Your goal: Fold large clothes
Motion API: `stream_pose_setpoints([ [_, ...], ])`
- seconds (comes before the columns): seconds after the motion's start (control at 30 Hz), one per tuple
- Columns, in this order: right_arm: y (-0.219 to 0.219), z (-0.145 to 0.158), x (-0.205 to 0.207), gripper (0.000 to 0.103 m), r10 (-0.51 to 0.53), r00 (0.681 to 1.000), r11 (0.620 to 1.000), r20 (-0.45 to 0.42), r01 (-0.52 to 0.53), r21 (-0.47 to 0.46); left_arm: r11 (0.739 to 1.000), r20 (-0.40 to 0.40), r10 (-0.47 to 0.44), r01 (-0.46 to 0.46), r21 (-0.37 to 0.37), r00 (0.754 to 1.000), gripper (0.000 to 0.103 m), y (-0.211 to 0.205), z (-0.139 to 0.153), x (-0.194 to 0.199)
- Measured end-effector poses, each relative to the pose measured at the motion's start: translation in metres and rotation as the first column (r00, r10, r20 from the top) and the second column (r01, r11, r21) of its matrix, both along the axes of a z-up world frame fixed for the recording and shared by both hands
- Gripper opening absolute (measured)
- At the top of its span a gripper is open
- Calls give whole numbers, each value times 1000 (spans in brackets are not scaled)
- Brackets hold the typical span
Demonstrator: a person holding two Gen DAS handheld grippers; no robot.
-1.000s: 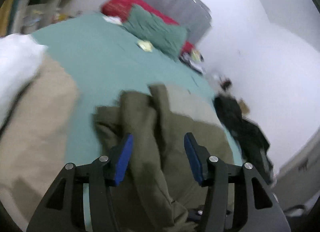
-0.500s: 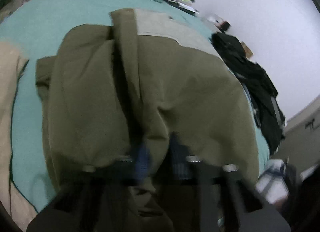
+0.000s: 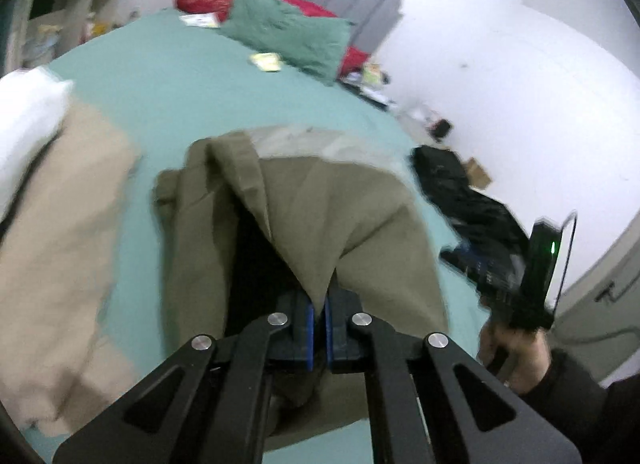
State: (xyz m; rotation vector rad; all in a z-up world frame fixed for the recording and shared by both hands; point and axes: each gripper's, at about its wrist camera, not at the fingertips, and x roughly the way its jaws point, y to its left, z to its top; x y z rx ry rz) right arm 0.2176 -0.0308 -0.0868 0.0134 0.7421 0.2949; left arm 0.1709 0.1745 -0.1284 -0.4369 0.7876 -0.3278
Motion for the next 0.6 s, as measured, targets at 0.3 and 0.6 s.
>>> stream_pose_setpoints([
  [0.3,57,-88,41,95,87,965,992,-248,-106,-64,981,-235,87,-42,190,968,8,23,-60,1],
  [0.6,36,-9,31,95,133,991,991,-34,-133,-4,980,126,75,-96,172,989,34,4,44,30],
])
